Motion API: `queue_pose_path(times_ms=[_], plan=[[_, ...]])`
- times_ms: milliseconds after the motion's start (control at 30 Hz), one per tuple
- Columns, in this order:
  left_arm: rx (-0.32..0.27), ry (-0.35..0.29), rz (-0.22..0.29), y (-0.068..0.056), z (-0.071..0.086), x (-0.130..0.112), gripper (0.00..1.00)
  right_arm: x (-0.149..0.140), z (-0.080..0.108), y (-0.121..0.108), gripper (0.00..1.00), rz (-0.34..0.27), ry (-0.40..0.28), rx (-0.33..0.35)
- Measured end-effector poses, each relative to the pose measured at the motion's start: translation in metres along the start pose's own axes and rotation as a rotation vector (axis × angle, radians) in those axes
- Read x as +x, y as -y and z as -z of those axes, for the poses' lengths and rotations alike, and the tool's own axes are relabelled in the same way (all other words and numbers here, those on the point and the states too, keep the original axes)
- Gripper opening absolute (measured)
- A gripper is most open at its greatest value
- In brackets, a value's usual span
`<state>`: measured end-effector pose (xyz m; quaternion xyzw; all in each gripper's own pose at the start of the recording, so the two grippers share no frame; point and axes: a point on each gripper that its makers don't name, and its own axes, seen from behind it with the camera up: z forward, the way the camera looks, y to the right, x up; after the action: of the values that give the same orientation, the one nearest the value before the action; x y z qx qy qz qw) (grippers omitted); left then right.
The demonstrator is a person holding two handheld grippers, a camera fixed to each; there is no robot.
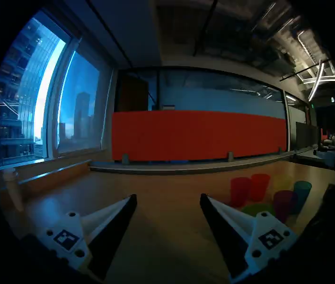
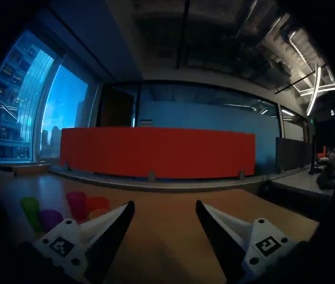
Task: Pour water
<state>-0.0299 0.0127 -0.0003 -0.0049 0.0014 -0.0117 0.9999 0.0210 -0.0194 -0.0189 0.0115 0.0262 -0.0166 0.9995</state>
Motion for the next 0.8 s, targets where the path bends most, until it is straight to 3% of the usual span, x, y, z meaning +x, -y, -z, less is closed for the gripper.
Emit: queue_pose_path(times_ms=[800], plan=[[0.000,0.000,0.000,0.000,-0.001,0.000,0.99,-0.025,-0.008,-0.014,1.00,-0.040,0.051,-0.024]])
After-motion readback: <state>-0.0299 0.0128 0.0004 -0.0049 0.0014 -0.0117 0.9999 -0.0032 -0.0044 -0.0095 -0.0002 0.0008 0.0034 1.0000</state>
